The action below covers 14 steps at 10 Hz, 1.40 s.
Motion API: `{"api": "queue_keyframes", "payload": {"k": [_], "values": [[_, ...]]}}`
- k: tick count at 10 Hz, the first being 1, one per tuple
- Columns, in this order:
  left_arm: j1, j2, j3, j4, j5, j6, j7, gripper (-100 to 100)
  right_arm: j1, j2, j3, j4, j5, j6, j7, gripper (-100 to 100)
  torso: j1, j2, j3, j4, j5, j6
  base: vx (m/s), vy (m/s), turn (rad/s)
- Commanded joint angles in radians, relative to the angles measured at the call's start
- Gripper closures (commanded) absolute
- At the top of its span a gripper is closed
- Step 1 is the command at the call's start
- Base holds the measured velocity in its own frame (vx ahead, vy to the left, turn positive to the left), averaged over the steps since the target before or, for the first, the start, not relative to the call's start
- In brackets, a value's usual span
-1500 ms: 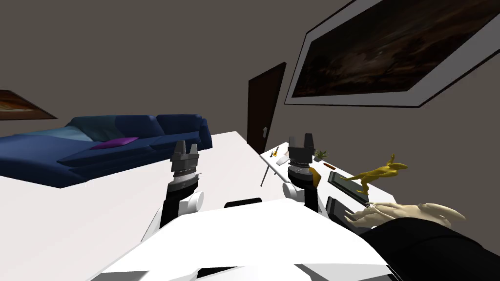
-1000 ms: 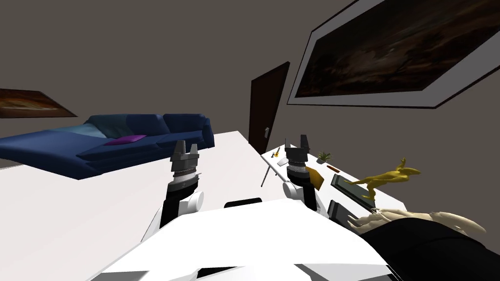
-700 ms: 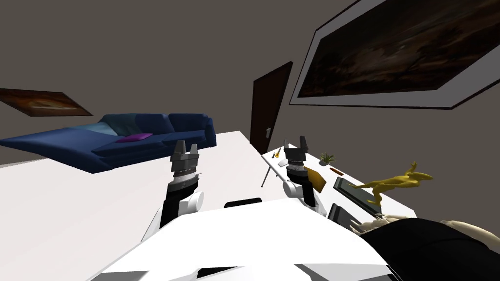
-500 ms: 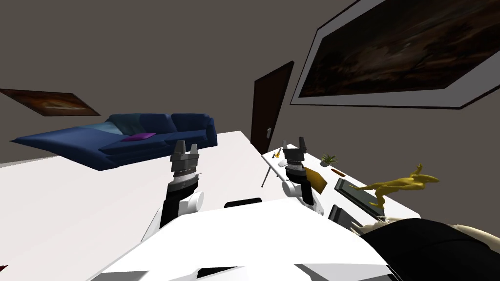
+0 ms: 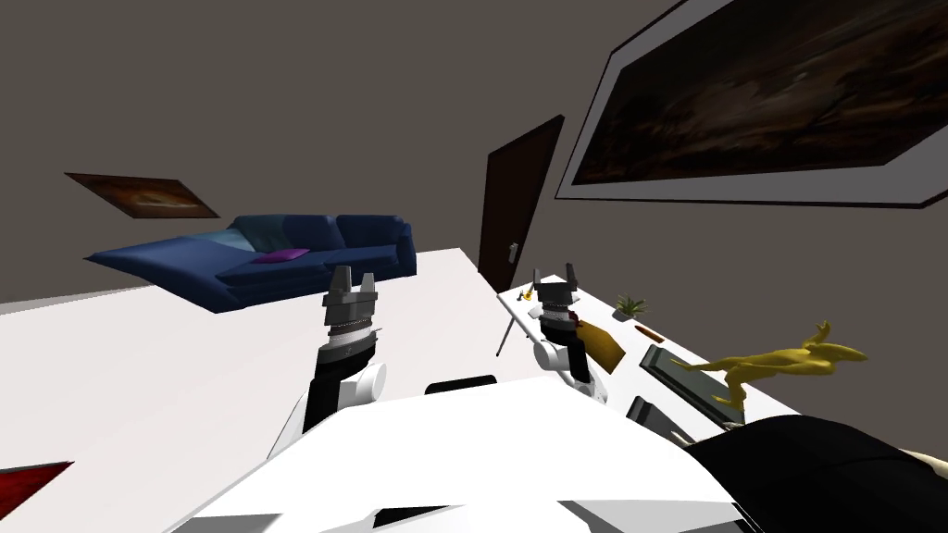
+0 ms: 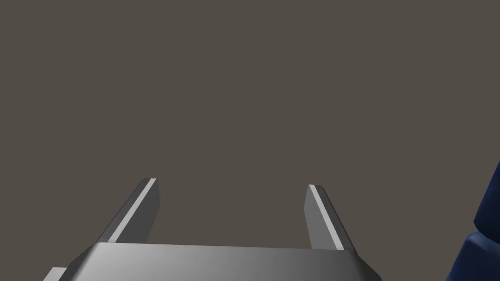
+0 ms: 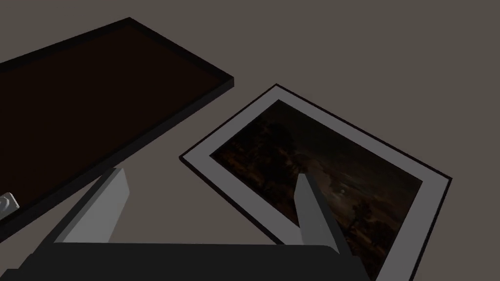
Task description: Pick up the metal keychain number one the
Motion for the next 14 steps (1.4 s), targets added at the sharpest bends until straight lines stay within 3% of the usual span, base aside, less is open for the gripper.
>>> {"api": "queue_keyframes", "payload": {"k": [1, 11, 14], "values": [[0.0, 0.0, 0.0, 0.0, 0.0, 0.0, 0.0, 0, -0.012, -0.001, -0.002, 0.031, -0.031, 0.001, -0.05, -100, 0.0, 0.0, 0.0, 0.0, 0.0, 0.0, -0.014, -0.028, 0.09], [0.0, 0.0, 0.0, 0.0, 0.0, 0.0, 0.0, 0, -0.073, -0.007, -0.016, 0.182, -0.175, 0.017, -0.286, -100, 0.0, 0.0, 0.0, 0.0, 0.0, 0.0, -0.021, -0.03, 0.087], [0.0, 0.0, 0.0, 0.0, 0.0, 0.0, 0.0, 0, -0.102, -0.008, -0.022, 0.251, -0.234, 0.026, -0.374, -100, 0.0, 0.0, 0.0, 0.0, 0.0, 0.0, -0.019, -0.023, 0.092]]}}
